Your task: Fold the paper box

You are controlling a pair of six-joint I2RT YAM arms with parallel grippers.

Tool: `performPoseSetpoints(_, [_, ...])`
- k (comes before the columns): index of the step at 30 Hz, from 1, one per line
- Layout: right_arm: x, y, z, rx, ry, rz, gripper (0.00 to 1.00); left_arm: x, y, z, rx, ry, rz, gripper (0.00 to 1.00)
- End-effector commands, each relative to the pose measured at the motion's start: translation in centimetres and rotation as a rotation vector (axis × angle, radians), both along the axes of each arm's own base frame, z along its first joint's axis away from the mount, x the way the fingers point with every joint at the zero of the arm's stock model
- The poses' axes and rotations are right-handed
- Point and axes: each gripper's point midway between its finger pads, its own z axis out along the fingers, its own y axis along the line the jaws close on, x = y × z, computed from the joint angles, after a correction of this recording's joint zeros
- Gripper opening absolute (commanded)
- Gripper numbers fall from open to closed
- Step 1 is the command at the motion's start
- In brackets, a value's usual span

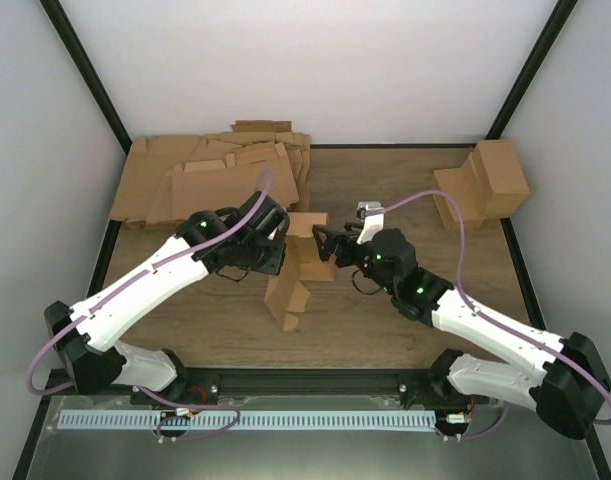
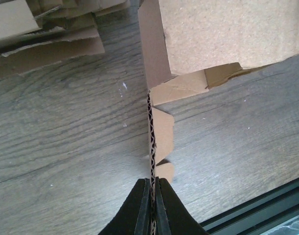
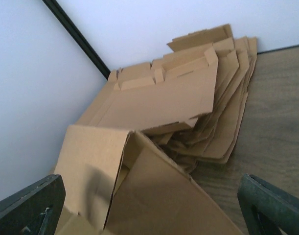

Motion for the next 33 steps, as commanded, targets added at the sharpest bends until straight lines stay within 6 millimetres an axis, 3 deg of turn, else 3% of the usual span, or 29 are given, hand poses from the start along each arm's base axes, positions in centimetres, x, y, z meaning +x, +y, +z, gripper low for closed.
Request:
performPoseSetpoints(1, [-1.4, -0.6, 1.0, 0.037, 0.036, 0.072, 1.0, -0.1, 1.0, 0.3, 0.057, -0.014, -0.008, 0.05])
performPoseSetpoints(6, [-2.4, -2.1, -0.1, -0.015, 0.062, 0.098, 1.0, -0.4, 1.2, -0.6, 0.067, -0.003, -0.018, 0.08])
performPoseSetpoints(11, [-3.0, -4.0, -3.0, -0.033, 0.153, 0.069, 0.97, -0.4, 1.1, -0.8, 0.058, -0.008, -0.023, 0.1])
performPoseSetpoints(15, [-3.3, -4.1, -4.4, -0.014, 0.205, 0.088, 0.95, -0.7, 1.0, -1.1, 0.044, 0.0, -0.03, 0.15])
performPoseSetpoints(22, [-3.5, -3.4, -5.4, 0.003, 0.237, 0.122, 0.94, -1.2, 1.1, -0.1, -0.023, -0.026, -0.031, 0.42])
performPoseSetpoints(25, [-3.5, -3.2, -5.7, -0.003, 0.246, 0.135, 0.94, -1.4, 0.9, 0.9, -0.062, -0.043, -0.034, 0.47])
performPoseSetpoints(30, [-3.5, -2.8, -5.7, -0.026, 0.249, 0.155, 0.91, -0.9, 0.9, 6.1, -0.242, -0.173, 0.01, 0.55])
performPoseSetpoints(33, [-3.4, -2.7, -5.3, -0.034, 0.238, 0.161, 0.89, -0.5, 1.5, 7.5, -0.286, -0.203, 0.038, 0.58])
